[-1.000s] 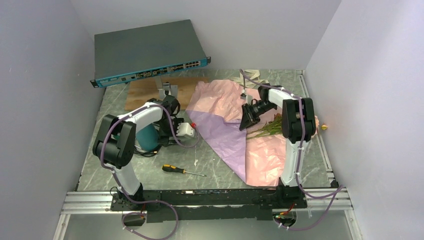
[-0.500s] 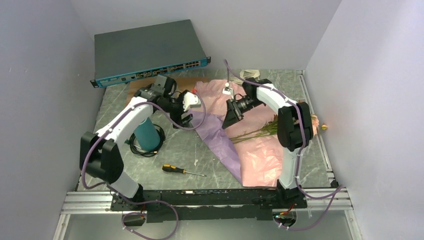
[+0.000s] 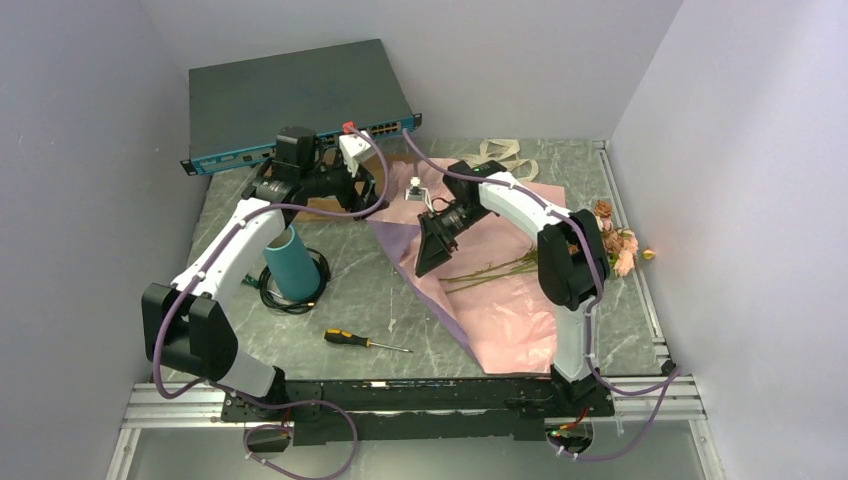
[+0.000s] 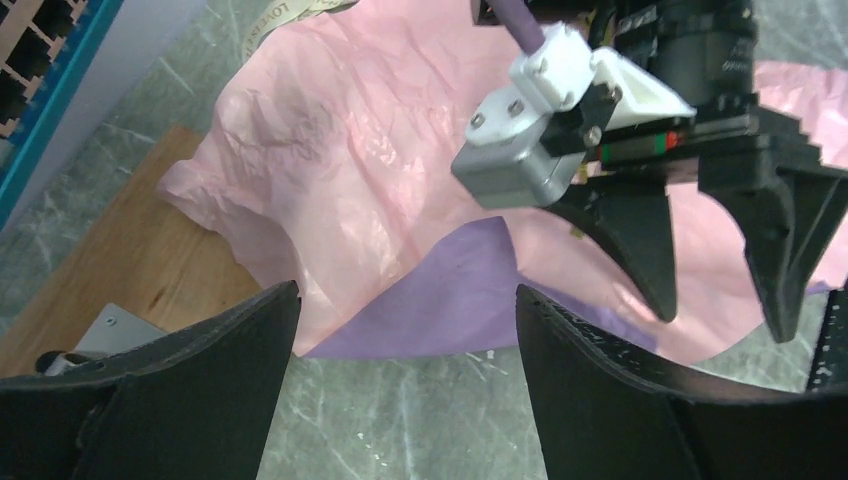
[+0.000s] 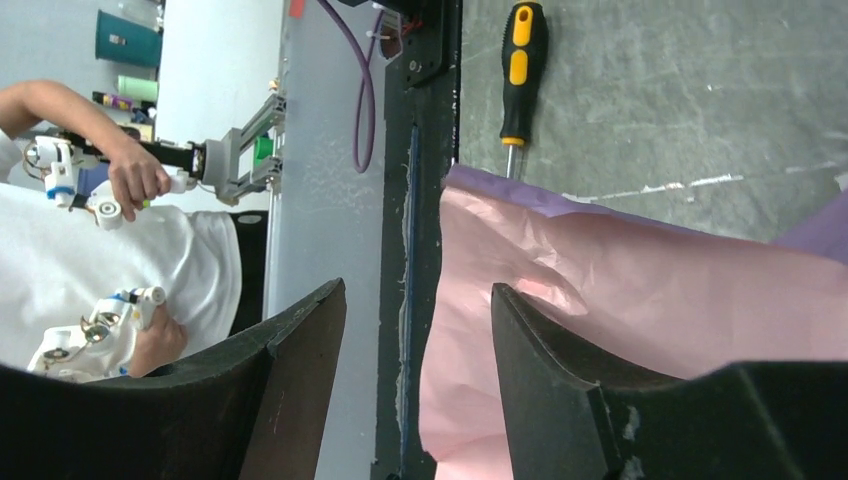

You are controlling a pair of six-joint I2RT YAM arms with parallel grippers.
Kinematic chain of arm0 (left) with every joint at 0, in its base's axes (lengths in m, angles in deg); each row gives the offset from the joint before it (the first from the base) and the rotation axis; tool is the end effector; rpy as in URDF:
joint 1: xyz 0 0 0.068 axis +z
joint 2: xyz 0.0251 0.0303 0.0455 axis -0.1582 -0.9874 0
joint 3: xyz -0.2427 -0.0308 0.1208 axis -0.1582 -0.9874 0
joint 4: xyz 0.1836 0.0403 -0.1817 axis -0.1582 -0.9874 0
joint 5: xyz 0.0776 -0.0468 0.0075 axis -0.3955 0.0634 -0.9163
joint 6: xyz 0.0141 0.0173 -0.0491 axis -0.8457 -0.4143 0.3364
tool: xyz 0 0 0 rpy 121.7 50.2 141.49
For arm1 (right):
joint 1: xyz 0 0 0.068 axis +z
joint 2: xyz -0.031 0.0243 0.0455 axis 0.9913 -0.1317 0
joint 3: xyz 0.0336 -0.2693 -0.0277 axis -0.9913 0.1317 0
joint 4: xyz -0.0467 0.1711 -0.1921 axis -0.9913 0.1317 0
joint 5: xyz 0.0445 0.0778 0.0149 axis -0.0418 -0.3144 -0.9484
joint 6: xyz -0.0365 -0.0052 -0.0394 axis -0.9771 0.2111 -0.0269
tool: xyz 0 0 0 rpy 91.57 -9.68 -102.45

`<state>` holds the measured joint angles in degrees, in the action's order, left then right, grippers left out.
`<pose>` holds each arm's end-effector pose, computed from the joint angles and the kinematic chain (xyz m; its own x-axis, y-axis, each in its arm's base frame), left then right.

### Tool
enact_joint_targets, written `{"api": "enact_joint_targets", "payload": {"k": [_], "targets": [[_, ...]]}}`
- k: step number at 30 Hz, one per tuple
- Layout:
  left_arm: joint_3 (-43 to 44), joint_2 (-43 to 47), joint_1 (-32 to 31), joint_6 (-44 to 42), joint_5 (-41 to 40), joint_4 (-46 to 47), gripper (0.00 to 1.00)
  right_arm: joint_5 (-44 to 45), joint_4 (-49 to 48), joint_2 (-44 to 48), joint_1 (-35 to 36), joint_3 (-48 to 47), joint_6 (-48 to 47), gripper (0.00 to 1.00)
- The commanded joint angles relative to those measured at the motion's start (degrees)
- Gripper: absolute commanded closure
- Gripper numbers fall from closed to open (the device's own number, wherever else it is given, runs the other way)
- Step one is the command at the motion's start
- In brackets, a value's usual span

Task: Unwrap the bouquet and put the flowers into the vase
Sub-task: Unfold the wrapping paper at the center of the board.

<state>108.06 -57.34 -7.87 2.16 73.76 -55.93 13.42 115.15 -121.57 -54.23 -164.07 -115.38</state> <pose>0.3134 -0.1200 0.3481 -0.1730 0.3209 -0.9312 0.8799 0.4752 0.0003 0.3209 0.2106 0.2353 -0.6555 -0.5514 -0.5160 -0.6034 -0.0286 0.7970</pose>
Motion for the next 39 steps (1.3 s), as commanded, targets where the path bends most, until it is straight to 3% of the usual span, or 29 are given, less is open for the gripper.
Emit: {"api": "enact_joint_targets", "payload": {"k": [1, 9, 16, 23, 25, 31, 39], "targets": [[-0.65, 1.73, 0.36, 4.44, 6.39, 2.18, 0.15, -2.37, -7.81, 0.68, 1.63, -0.02, 3.29, 0.41], [-2.43, 0.87, -0.61, 3.33, 11.24, -5.92, 0.18, -1.93, -20.85, 3.18, 3.88, 4.56, 12.48, 0.41], [-5.93, 0.49, -3.41, 3.16, 8.81, -10.01, 0.2, -0.92, -22.39, 4.39, 4.53, 5.66, 13.79, 0.41], [-8.79, -0.37, -6.17, 5.0, 5.61, -7.67, 0.23, -0.28, -22.47, 5.31, 4.66, 6.28, 13.99, 0.41], [-8.84, -1.28, -7.11, 4.93, 4.28, -7.66, 0.28, -0.25, -22.18, 5.48, 4.64, 6.31, 13.69, 0.41], [-7.36, -3.14, -8.93, 2.89, -1.83, -11.77, 0.6, 0.79, -19.29, 6.56, 4.5, 5.48, 11.08, 0.41], [-5.71, -2.08, -9.48, -1.72, -3.32, -20.67, 0.84, 0.75, -18.02, 8.48, 4.07, 6.7, 10.16, 0.41]]}}
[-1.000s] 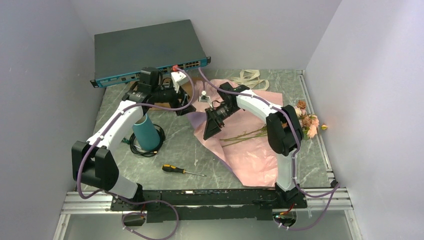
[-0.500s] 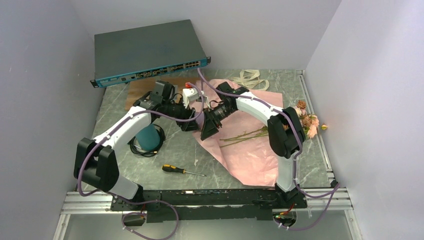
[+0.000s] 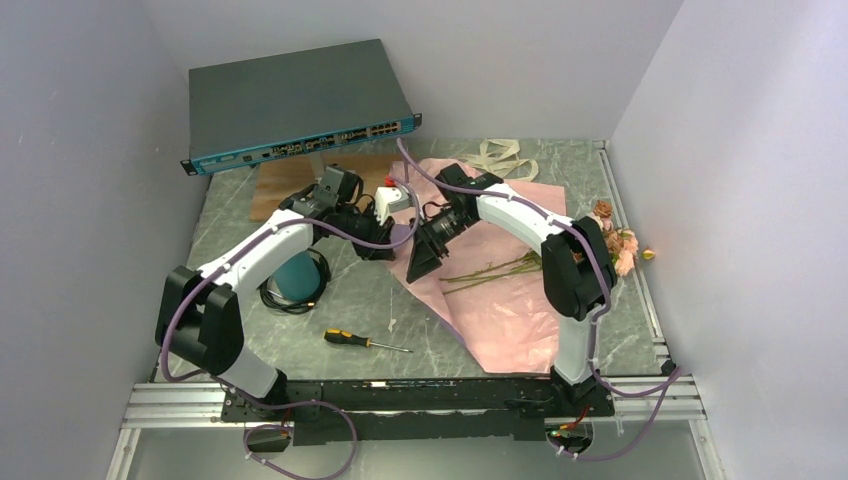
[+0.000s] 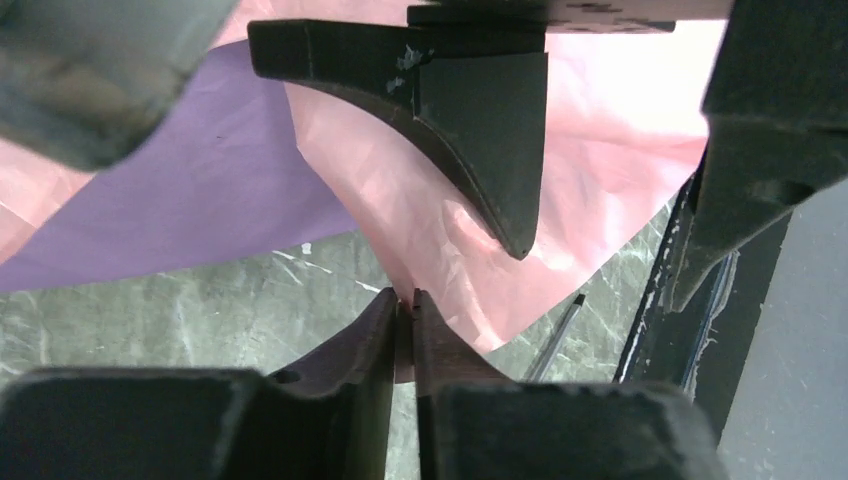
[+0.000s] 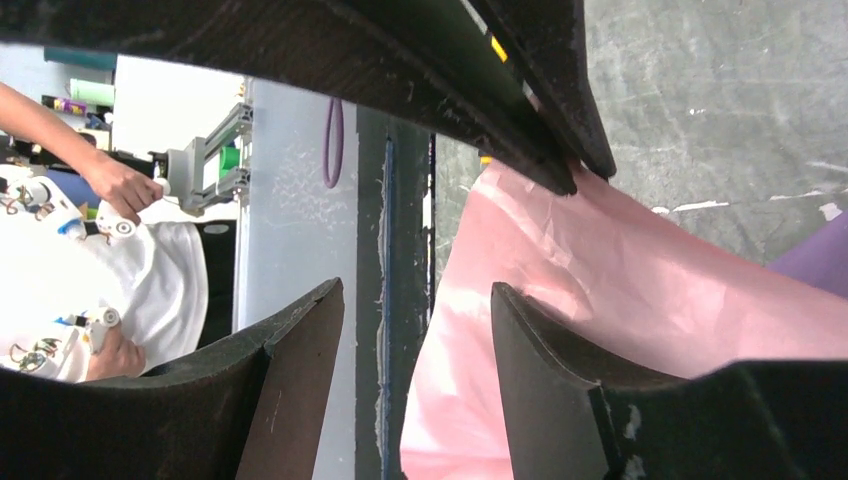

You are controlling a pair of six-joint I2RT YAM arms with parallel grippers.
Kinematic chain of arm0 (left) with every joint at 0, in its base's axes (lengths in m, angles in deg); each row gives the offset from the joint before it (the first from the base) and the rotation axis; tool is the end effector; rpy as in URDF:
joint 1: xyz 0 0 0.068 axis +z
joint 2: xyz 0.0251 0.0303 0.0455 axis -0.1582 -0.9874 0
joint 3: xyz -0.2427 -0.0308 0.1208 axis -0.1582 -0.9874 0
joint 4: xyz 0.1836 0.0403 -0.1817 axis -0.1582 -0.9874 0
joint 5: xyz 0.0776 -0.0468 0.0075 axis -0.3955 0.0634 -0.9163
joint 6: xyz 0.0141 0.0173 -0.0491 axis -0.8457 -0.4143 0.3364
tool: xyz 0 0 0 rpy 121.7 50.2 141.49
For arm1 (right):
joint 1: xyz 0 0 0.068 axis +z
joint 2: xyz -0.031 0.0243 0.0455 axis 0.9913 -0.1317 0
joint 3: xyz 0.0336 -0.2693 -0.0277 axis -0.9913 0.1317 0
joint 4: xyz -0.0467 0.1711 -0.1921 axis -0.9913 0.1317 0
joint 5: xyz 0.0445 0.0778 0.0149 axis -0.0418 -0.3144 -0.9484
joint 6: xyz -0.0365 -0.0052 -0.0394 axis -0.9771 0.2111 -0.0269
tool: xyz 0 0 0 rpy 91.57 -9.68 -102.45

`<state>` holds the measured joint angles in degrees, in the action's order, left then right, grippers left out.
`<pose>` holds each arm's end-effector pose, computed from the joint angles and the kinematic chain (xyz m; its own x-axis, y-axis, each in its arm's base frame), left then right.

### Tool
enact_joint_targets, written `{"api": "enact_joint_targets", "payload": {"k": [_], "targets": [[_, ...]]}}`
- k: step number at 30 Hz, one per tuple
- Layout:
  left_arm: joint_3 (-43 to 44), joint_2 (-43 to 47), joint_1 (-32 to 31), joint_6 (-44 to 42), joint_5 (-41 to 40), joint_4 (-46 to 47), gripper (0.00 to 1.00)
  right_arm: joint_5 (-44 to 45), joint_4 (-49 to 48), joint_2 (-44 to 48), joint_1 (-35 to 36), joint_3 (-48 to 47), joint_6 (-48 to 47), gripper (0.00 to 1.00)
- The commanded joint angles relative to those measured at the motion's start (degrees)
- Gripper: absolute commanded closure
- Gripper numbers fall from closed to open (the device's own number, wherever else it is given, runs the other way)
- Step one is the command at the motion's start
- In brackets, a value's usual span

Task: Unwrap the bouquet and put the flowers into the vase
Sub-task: Unfold the wrapping paper at the center of the board.

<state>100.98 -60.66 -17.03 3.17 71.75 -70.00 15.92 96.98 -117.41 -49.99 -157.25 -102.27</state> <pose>0.2792 -0.1619 0.2705 -0.4622 0.5064 -0.7280 0.8754 0.3915 -0.2835 0.3081 0.2354 0.2326 -0.6246 -0.5479 -0.5564 -0.6538 -0.0228 0.7563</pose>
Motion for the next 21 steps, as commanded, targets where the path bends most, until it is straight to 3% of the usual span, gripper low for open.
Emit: {"api": "enact_joint_targets", "payload": {"k": [1, 5, 8, 15, 19, 21], "targets": [[1.21, 1.64, -0.33, -2.87, -0.98, -7.09, 0.87, -1.72, 1.35, 4.12, -0.19, -0.6, -3.69, 0.41], [1.35, 4.0, -0.33, -3.43, 0.31, -10.11, 1.0, -1.97, 4.11, 4.39, -2.6, -1.89, -4.67, 0.41], [1.82, 5.71, -0.33, -5.7, 1.17, -14.85, 1.0, 0.03, 2.1, 5.74, -4.58, -1.12, -2.26, 0.42], [3.56, 8.36, -0.58, -18.42, 3.02, -30.67, 1.0, 13.23, -14.61, 7.85, -3.57, 6.89, 11.26, 0.51], [3.73, 9.92, -0.59, -28.74, 3.16, -40.78, 1.0, 15.92, -13.24, 1.41, -1.53, 3.68, 11.95, 0.54], [3.71, 11.72, -0.59, -31.89, 3.41, -43.65, 0.94, 16.8, -12.65, -1.38, -0.16, 1.82, 11.92, 0.54]]}}
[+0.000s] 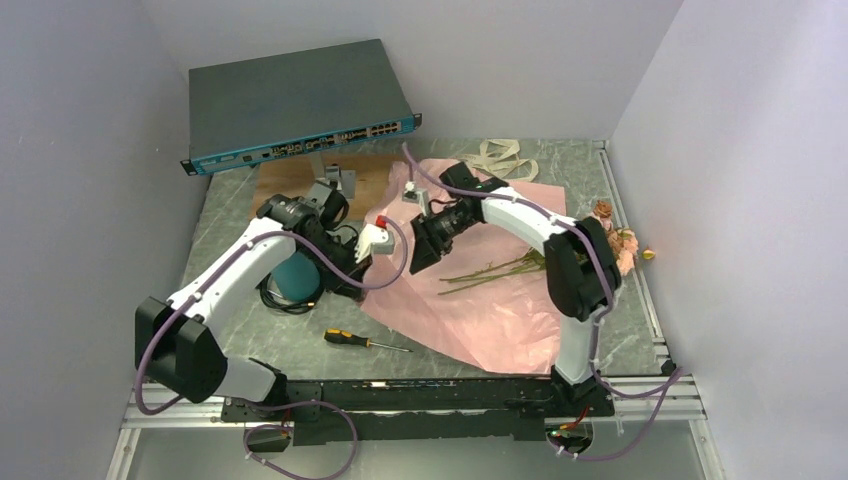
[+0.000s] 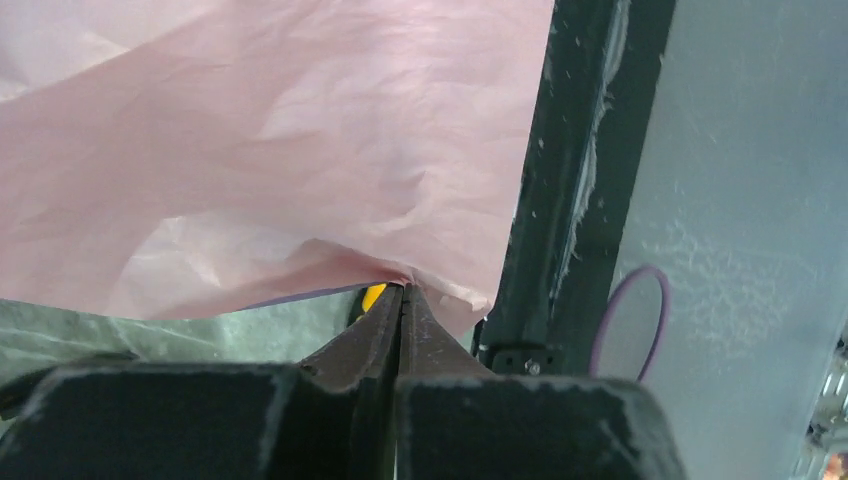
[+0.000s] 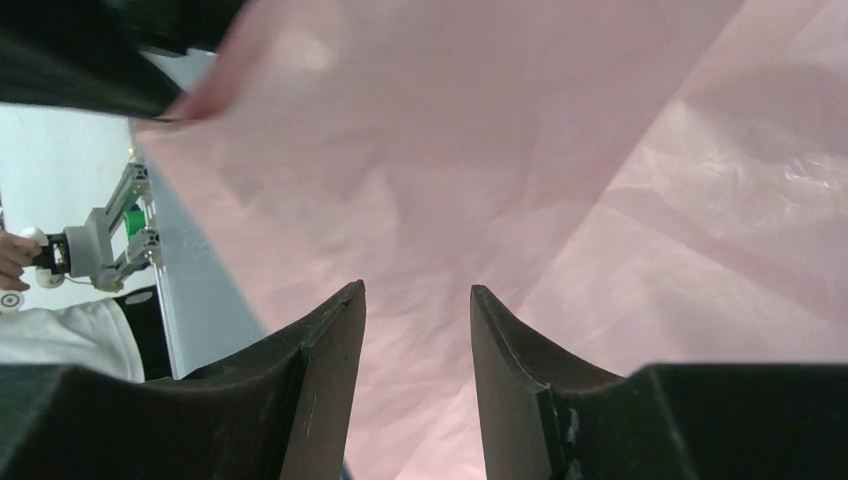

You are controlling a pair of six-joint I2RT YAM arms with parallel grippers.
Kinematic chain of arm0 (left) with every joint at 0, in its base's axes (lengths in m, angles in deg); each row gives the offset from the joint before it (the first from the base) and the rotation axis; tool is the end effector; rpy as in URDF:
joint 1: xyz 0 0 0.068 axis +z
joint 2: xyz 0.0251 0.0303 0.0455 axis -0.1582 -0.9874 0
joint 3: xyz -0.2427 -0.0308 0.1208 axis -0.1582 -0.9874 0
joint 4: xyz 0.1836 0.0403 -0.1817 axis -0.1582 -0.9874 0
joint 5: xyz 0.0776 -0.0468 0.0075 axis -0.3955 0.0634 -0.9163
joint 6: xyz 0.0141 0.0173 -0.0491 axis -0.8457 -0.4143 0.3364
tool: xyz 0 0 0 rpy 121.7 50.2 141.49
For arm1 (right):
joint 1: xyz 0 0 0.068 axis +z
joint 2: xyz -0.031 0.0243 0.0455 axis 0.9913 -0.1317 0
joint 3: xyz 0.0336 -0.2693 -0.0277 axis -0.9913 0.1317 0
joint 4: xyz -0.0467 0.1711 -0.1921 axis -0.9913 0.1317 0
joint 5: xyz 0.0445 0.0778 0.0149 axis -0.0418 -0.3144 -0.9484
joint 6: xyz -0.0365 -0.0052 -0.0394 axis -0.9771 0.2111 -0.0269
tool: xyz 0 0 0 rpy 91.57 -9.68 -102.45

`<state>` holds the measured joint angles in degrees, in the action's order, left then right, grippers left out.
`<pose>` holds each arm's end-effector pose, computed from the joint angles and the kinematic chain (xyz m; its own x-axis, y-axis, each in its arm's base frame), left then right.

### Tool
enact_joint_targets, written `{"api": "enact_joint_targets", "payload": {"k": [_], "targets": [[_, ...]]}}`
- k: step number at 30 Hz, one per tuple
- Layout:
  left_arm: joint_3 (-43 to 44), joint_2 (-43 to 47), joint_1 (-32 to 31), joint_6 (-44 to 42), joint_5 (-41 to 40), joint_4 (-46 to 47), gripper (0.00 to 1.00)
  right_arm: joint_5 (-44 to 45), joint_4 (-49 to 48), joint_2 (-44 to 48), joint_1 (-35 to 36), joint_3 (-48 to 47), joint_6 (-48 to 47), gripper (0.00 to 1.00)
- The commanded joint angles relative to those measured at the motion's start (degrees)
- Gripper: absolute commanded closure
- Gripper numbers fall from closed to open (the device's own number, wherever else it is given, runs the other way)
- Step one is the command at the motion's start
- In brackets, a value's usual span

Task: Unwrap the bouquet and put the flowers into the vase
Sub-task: Unfold the wrapping paper at the center of the board.

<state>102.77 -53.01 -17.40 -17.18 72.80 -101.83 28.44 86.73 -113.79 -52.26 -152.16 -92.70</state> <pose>0.2153 -0.1329 0.2917 -0.3665 0.7240 -0.5844 0.9231 0.2043 -0.3259 0.3175 0.2192 0.2297 -0.6680 -0.5144 -0.5378 -0.7067 0.2119 0.6751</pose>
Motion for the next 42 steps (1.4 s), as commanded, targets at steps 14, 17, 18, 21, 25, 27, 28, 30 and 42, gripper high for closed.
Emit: {"api": "enact_joint_targets", "payload": {"k": [14, 17, 18, 21, 25, 27, 28, 30, 42], "targets": [[-1.5, 15.86, -0.36, -1.3, 1.36, 14.21, 0.34, 8.16, -6.78, -10.69, 9.02, -2.19, 2.77, 0.5], [-4.76, 13.65, -2.19, -2.14, -2.2, 19.82, 0.33, 8.26, -5.34, -9.85, 9.0, -2.27, 1.87, 0.49], [-5.51, 12.45, -3.09, -2.73, -3.31, 21.44, 0.33, 8.26, -4.66, -9.12, 8.9, -2.25, 1.53, 0.48], [-7.65, 8.22, -5.45, -2.87, -6.49, 25.71, 0.34, 7.4, -3.38, -5.28, 7.7, -1.02, 1.34, 0.47], [-12.94, 5.47, -7.6, -3.51, -8.76, 31.46, 0.33, 6.83, -2.02, 0.59, 4.64, 2.94, 0.14, 0.47], [-16.21, 4.77, -8.17, -4.17, -9.63, 34.92, 0.32, 7.53, -0.4, 2.49, 3.12, 4.19, -1.8, 0.47], [-16.95, 3.85, -8.47, -4.74, -10.54, 35.51, 0.31, 8.24, 0.81, 3.16, 2.48, 4.4, -3.08, 0.47], [-17.24, 1.15, -8.8, -5.82, -12.57, 34.84, 0.3, 9.84, 3.37, 4.16, 0.9, 4.74, -5.2, 0.47], [-20.11, -5.6, -8.83, -7.64, -18.03, 29.97, 0.26, 13.46, 19.64, 13.71, -19.92, 5.15, -16.86, 0.47]]}}
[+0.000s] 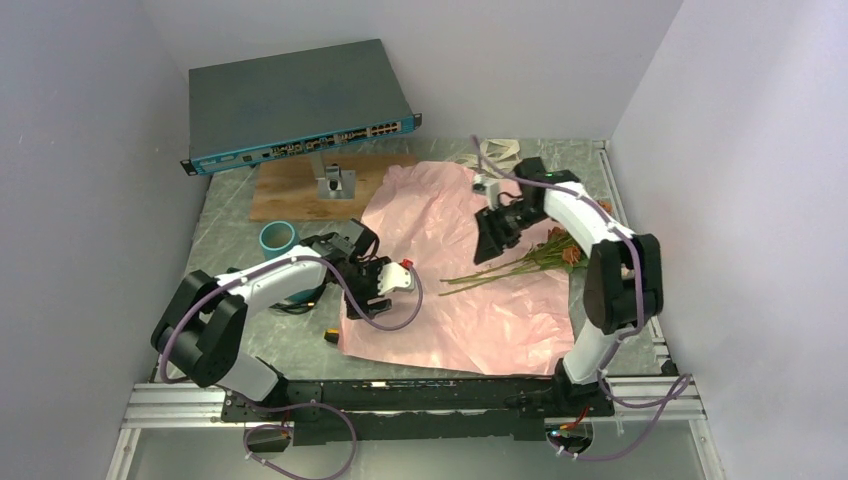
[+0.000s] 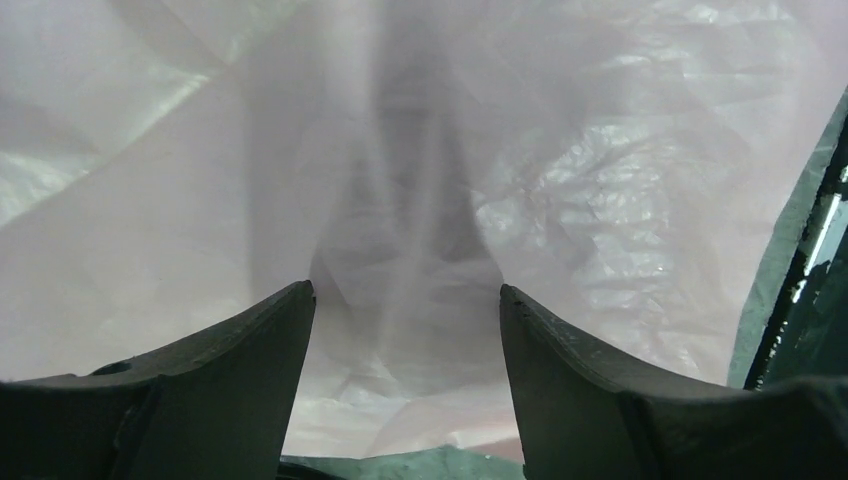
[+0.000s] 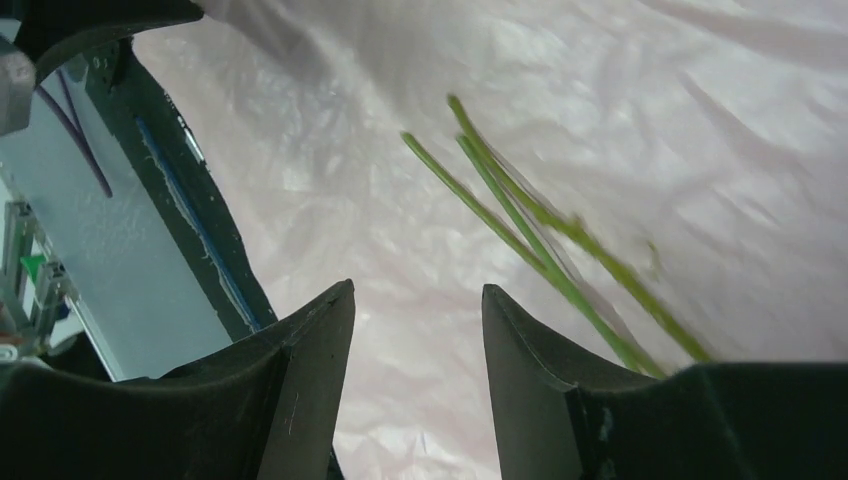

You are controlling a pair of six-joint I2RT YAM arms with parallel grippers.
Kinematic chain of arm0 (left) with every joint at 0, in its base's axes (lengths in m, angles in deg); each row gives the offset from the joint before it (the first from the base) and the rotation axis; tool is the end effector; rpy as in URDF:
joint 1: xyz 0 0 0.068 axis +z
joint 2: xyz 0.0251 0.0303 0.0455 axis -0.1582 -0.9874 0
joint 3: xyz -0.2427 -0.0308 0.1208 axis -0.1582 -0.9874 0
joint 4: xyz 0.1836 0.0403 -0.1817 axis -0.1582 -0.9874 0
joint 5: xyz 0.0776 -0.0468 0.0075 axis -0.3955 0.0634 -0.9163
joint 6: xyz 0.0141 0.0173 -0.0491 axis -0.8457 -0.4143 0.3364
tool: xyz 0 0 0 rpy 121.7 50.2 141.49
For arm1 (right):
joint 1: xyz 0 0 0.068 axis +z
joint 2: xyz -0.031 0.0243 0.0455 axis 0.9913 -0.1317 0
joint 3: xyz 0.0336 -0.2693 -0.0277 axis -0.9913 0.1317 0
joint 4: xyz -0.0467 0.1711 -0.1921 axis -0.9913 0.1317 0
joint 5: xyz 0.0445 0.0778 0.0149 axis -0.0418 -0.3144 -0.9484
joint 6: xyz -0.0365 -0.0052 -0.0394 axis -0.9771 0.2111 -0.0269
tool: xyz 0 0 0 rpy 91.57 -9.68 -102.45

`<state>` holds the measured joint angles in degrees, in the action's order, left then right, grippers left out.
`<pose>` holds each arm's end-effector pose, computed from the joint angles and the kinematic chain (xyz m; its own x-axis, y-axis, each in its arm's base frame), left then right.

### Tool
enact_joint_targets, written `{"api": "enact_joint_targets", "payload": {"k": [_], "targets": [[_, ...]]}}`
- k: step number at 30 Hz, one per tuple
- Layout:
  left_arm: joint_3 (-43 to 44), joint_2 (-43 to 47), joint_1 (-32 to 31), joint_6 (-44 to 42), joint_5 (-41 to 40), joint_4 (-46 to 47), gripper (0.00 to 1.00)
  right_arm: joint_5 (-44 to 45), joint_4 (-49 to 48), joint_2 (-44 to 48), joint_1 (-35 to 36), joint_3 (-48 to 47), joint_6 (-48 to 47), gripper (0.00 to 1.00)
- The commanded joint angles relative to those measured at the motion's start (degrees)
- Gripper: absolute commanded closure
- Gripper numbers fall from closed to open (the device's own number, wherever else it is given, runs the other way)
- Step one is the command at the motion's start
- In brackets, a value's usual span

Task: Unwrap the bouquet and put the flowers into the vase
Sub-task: Unfold the wrapping paper at the center of the board, then pick up the fake flower from the wrapping paper.

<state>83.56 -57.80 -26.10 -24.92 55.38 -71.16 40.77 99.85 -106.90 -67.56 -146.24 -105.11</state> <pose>0.2143 -0.1679 0.1891 -0.0506 0.8613 -0.5056 0.9975 0.0689 0.0174 0.3192 0.1106 0.2301 -0.7413 -0.4961 -0.4520 -0.6694 0.4989 0.5504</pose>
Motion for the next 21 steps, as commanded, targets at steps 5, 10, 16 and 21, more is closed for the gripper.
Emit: {"api": "enact_joint_targets", "payload": {"k": [5, 10, 16, 21], "targets": [[-0.68, -1.9, -0.81, 1.74, -1.97, -0.14, 0.24, 3.24, 10.27, 11.55, -12.27, -2.11, -2.6, 0.48], [-0.58, -1.45, -1.7, 2.33, 0.22, -1.33, 0.22, 9.37, 12.19, 14.77, -21.92, -3.13, -2.51, 0.48], [0.87, 1.53, -2.06, -0.52, 2.74, -6.14, 0.07, 12.42, 14.57, 13.1, -31.5, -6.71, -7.97, 0.48], [0.57, 3.68, -2.07, -2.82, 3.88, -9.25, 0.07, 12.12, 16.72, 8.91, -36.67, -10.2, -12.43, 0.48]]}}
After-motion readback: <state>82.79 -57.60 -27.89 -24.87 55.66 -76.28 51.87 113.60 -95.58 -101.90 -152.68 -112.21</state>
